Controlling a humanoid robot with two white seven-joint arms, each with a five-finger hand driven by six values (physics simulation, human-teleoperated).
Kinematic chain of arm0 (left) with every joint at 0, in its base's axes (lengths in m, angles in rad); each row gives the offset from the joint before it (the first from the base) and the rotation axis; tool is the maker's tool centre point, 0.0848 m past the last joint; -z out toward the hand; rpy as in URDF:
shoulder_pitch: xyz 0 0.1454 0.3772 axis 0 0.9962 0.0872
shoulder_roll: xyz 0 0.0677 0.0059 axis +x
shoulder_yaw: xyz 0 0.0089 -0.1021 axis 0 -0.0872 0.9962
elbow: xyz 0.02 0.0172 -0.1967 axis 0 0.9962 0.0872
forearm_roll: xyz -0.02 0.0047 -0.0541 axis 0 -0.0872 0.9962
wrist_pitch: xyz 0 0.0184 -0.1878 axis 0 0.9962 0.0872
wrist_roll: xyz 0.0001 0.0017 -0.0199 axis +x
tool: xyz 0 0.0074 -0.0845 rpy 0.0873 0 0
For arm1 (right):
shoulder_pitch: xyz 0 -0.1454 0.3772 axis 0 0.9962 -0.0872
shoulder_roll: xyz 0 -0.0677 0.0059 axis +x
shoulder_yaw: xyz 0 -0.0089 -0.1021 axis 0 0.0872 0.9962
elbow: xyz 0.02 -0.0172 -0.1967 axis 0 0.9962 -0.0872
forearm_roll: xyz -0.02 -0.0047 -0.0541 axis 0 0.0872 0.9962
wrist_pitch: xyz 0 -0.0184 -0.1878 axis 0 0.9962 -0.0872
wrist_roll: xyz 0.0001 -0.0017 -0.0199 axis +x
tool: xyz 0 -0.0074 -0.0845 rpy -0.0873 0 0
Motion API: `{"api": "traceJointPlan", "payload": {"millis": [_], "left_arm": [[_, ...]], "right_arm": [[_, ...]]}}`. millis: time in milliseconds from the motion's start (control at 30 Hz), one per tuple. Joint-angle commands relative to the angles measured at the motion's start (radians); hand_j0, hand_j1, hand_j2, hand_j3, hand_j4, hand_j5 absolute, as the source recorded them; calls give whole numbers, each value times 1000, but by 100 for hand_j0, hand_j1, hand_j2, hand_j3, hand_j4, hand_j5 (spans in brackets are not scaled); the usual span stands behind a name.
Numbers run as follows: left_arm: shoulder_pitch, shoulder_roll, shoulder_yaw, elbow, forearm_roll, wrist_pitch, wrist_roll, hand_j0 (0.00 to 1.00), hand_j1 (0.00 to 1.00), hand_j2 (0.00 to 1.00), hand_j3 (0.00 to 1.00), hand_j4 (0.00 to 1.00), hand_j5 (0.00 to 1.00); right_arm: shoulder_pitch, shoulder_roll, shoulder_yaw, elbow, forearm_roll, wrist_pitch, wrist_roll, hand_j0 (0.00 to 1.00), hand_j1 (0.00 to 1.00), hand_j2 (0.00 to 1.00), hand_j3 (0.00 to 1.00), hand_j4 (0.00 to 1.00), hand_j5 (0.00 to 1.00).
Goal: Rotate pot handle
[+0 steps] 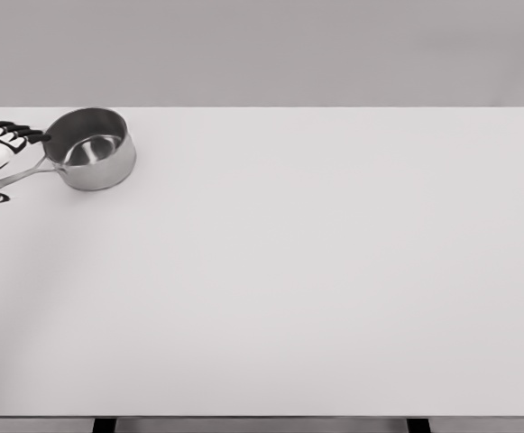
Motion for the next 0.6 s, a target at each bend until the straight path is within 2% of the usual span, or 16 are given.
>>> {"api": "traceJointPlan", "payload": {"millis": [0, 100, 167, 500, 567], "left_arm": [[0, 4, 9, 19, 6, 1, 1, 100, 100, 100, 100, 100, 100], [0, 18, 22, 30, 6, 1, 1, 100, 100, 100, 100, 100, 100], [-11, 19, 22, 70, 6, 1, 1, 100, 100, 100, 100, 100, 100], [-21, 26, 32, 104, 4, 1, -1, 100, 100, 100, 100, 100, 100], [-41, 24, 30, 108, -12, 1, -1, 100, 100, 100, 100, 100, 100]], "right_arm": [[0, 0, 0, 0, 0, 0, 0, 100, 100, 100, 100, 100, 100], [0, 0, 0, 0, 0, 0, 0, 100, 100, 100, 100, 100, 100], [0, 0, 0, 0, 0, 0, 0, 100, 100, 100, 100, 100, 100], [0, 0, 0, 0, 0, 0, 0, 100, 100, 100, 100, 100, 100], [0, 0, 0, 0, 0, 0, 0, 100, 100, 100, 100, 100, 100]]}}
